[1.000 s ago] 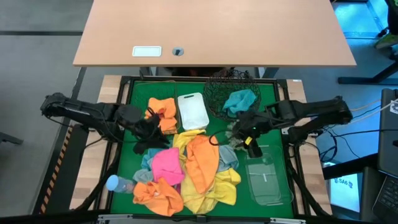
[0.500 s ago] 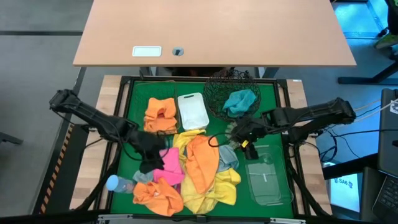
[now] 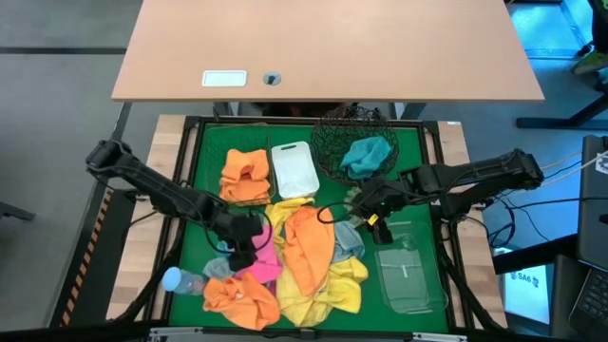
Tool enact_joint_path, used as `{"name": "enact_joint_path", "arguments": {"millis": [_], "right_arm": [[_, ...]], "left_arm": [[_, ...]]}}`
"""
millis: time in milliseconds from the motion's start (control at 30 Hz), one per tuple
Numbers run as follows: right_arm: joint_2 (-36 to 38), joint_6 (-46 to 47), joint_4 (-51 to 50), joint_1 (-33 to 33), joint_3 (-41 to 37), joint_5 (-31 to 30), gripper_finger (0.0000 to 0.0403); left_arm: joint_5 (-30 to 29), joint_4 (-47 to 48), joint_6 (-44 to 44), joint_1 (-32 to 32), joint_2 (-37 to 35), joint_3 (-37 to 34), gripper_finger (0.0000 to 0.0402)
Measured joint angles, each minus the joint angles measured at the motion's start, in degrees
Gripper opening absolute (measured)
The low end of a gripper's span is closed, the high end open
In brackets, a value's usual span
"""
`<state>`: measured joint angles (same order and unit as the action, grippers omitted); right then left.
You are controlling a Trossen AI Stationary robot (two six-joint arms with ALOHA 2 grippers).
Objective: Sort microfiber towel by color & place in baskets
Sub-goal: Put the pink microfiber towel into the white bin
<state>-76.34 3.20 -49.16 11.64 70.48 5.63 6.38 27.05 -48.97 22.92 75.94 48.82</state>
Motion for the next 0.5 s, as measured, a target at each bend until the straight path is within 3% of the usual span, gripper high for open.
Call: {"name": "enact_joint_path", "arguments": {"millis": [500], "right_arm": [[0.0, 0.0, 0.1, 0.0, 0.0, 0.0, 0.0198]], "left_arm": [[-3.8, -0.1, 0.0, 0.0, 4.5, 0.1, 0.0125]]}}
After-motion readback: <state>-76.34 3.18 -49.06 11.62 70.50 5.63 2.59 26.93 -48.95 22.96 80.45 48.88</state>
